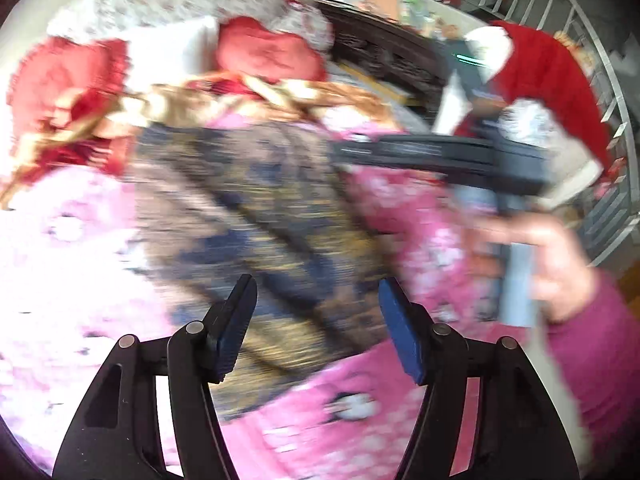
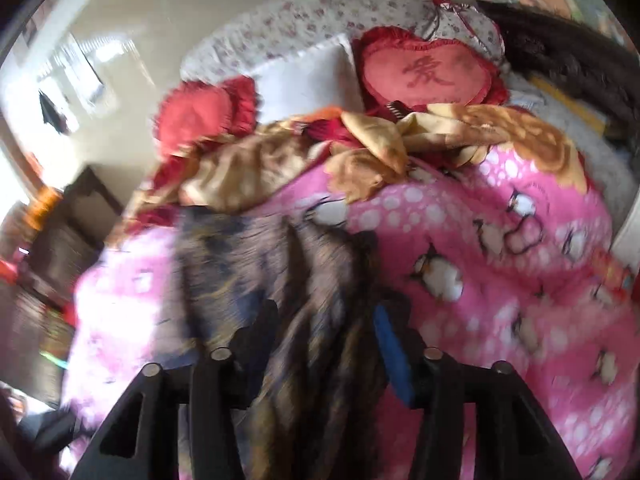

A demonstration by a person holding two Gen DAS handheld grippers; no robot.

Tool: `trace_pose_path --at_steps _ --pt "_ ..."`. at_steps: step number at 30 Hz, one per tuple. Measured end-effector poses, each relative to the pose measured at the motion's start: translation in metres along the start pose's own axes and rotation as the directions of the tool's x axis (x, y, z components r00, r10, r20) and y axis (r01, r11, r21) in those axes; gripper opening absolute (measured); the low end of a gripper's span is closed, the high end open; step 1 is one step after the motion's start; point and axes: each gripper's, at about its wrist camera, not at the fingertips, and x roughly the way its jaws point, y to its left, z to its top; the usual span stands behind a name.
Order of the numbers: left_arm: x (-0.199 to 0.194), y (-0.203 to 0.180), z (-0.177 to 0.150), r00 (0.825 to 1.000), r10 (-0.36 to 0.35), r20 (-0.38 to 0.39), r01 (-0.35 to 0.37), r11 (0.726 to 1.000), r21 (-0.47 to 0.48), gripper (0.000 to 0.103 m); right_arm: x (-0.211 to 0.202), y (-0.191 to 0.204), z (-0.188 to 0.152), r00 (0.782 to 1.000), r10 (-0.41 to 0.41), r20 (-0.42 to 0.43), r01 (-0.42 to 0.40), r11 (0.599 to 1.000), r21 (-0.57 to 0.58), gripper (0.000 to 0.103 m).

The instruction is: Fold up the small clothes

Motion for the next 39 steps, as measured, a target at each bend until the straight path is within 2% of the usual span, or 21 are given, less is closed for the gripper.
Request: trace_pose_path --at_steps 2,4,5,6,7,8,9,12,14,16,18,19,20,22,25,27,29,30,33,36,39 --pt "-0.001 0.014 -0.009 0.996 0.086 -0.014 -0.087 0.996 -0.01 0.064 -0.016 0.006 -0.015 0.999 0.043 0.003 -0.043 0.999 -0.004 0.05" --pt "0.001 0.03 -0.014 0.991 0.129 -0.044 -0.13 0.991 -0.041 0.064 -0.024 0.019 -0.032 0.995 0.096 -0.01 -0.097 0.994 -0.041 0.05" --pt "0.005 0.035 -0.021 0.987 0.146 -0.063 -0.15 0.987 -0.061 0.064 -0.022 0.027 -0.042 0.995 0.099 -0.033 -0.101 0.992 -0.074 0.05" --pt "0.013 0.04 -0.029 0.985 0.154 -0.082 -0.161 0.984 -0.078 0.064 -0.015 0.034 -0.05 0.996 0.065 -0.059 -0.071 0.992 -0.101 0.05" --pt "0.021 0.042 -0.036 0.983 0.155 -0.101 -0.164 0.983 -0.087 0.064 -0.008 0.039 -0.058 0.996 0.017 -0.085 -0.028 0.992 -0.122 0.038" --pt "0.028 0.044 -0.04 0.98 0.155 -0.122 -0.167 0.982 -0.092 0.064 0.002 0.041 -0.068 0.992 -0.035 -0.122 0.017 0.989 -0.146 0.015" --pt "0.033 0.045 -0.046 0.977 0.155 -0.144 -0.169 0.981 -0.092 0.064 0.005 0.04 -0.076 0.989 -0.056 -0.136 0.034 0.987 -0.158 0.008" --pt "0.047 0.057 -0.064 0.969 0.164 -0.185 -0.182 0.979 -0.087 0.064 0.004 0.022 -0.096 0.989 -0.104 -0.101 0.091 0.988 -0.128 0.006" --pt "0.053 0.06 -0.071 0.965 0.159 -0.206 -0.181 0.979 -0.093 0.064 0.017 0.005 -0.108 0.983 -0.09 -0.16 0.08 0.994 -0.069 0.006" --pt "0.049 0.062 -0.072 0.968 0.158 -0.196 -0.179 0.979 -0.094 0.064 0.011 -0.001 -0.103 0.988 -0.041 -0.151 0.037 0.999 -0.028 0.006" --pt "0.041 0.062 -0.071 0.972 0.16 -0.171 -0.178 0.979 -0.095 0.064 -0.006 -0.005 -0.087 0.996 0.007 -0.084 -0.004 0.999 0.037 0.006" --pt "0.036 0.061 -0.07 0.975 0.158 -0.156 -0.174 0.98 -0.099 0.064 -0.013 -0.007 -0.077 0.999 0.017 -0.033 -0.015 0.998 0.059 0.011" --pt "0.034 0.061 -0.068 0.977 0.158 -0.147 -0.174 0.979 -0.104 0.064 -0.019 -0.009 -0.064 1.0 0.018 0.019 -0.019 0.997 0.073 0.028" --pt "0.03 0.062 -0.065 0.979 0.154 -0.136 -0.17 0.979 -0.111 0.064 -0.016 -0.007 -0.044 0.998 -0.013 0.063 0.007 0.996 0.088 0.05" --pt "0.034 0.063 -0.062 0.976 0.159 -0.148 -0.175 0.978 -0.11 0.064 0.014 0.001 -0.016 0.999 -0.008 0.047 0.003 0.995 0.102 0.05" --pt "0.041 0.059 -0.055 0.974 0.165 -0.157 -0.183 0.977 -0.106 0.064 0.039 0.003 -0.005 1.0 0.009 0.001 -0.009 0.994 0.111 0.037" --pt "0.043 0.058 -0.054 0.972 0.167 -0.164 -0.185 0.977 -0.103 0.064 0.05 0.007 0.004 0.999 -0.032 -0.013 0.033 0.997 0.077 0.008" --pt "0.043 0.056 -0.054 0.972 0.168 -0.163 -0.185 0.978 -0.098 0.064 0.047 0.008 0.006 0.999 -0.051 0.011 0.05 0.997 0.058 0.005" --pt "0.047 0.053 -0.055 0.97 0.177 -0.166 -0.193 0.977 -0.085 0.064 0.04 -0.001 0.01 0.986 -0.152 0.063 0.15 0.988 0.035 0.004" --pt "0.055 0.054 -0.055 0.967 0.184 -0.177 -0.203 0.975 -0.093 0.064 0.059 -0.016 0.002 0.989 -0.148 -0.009 0.149 0.987 0.06 0.004" --pt "0.056 0.055 -0.055 0.968 0.182 -0.176 -0.202 0.974 -0.107 0.064 0.053 -0.015 -0.001 0.987 -0.161 0.015 0.16 0.986 0.052 0.004"
